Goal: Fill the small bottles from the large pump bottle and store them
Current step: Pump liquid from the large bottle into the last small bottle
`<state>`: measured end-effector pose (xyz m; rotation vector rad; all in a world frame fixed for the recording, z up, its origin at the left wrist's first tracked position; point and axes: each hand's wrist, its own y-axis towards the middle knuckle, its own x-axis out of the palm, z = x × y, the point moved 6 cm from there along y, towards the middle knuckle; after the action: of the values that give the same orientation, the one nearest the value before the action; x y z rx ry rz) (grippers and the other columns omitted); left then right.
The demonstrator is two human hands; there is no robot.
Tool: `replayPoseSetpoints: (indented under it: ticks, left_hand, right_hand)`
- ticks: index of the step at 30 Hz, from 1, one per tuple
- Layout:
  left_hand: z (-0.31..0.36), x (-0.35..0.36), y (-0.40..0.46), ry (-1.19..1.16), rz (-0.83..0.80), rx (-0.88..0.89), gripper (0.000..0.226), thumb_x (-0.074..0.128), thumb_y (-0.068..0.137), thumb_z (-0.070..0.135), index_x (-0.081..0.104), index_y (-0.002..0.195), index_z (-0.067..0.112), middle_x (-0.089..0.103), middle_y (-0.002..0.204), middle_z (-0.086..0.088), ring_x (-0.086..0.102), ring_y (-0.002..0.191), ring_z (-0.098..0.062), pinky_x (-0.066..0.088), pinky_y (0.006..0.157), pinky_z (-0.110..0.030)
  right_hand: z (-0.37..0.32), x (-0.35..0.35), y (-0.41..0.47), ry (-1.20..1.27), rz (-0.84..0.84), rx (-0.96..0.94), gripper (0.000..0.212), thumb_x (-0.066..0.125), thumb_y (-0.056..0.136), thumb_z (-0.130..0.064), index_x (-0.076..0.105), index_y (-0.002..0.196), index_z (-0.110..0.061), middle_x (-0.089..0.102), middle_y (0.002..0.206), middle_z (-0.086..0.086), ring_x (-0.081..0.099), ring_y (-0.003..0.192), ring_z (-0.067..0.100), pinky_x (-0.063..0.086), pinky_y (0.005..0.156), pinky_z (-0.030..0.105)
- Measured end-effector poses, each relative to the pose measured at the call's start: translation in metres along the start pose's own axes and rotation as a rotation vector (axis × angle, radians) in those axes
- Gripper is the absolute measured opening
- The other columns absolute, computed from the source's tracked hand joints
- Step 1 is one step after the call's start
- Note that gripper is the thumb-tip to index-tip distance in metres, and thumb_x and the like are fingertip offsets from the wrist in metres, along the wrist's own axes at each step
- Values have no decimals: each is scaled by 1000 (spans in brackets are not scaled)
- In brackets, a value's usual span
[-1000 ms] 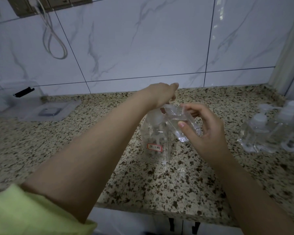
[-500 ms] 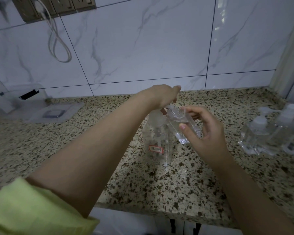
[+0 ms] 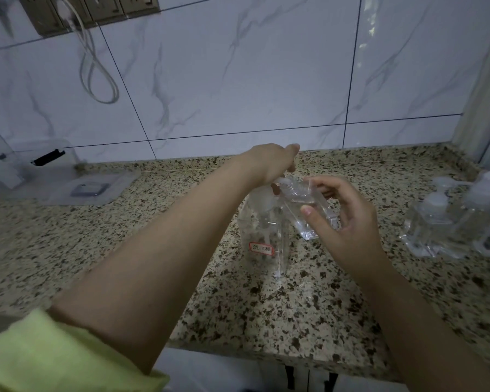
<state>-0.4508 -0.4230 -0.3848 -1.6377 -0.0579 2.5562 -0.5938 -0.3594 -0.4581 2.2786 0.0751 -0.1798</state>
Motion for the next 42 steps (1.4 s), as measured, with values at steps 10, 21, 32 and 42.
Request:
replayPoseSetpoints:
  ticks: [10,21,32,42]
  left_hand:
    - [0,1,2,-4,3,8,62,17,106,50,69,119,19,65,127,-9,58,114,-23,38,89,-34]
    - [-2,5,0,21,-33,-24,61,17,106,50,67,123,19,60,133,-10,53,124,-26,35,97,-36]
    - [2,5,1,20,-32,-28,62,16,106,50,66,125,17,61,132,-11,55,120,-27,36,94,-34]
    - [2,3,2,13,-17,-13,63,16,106,51,67,122,19,65,126,-10,58,115,-24,36,90,-33]
  right_hand:
    - [-3,1,0,-22,-2,-27,35,67,89,-30,60,121,-17,66,115,-9,63,108,13,53,95,33]
    - [-1,0,-1,-36,-6,-10,35,67,89,-32,62,120,-16,66,110,-7,63,105,15,54,93,35]
    - [0,-1,0,-29,5,2,37,67,89,-32,64,120,-12,67,107,-3,63,104,19,55,91,44]
    - [-1,-2,0,-40,10,-2,36,67,88,-32,63,119,-14,66,109,-7,63,104,15,55,92,40]
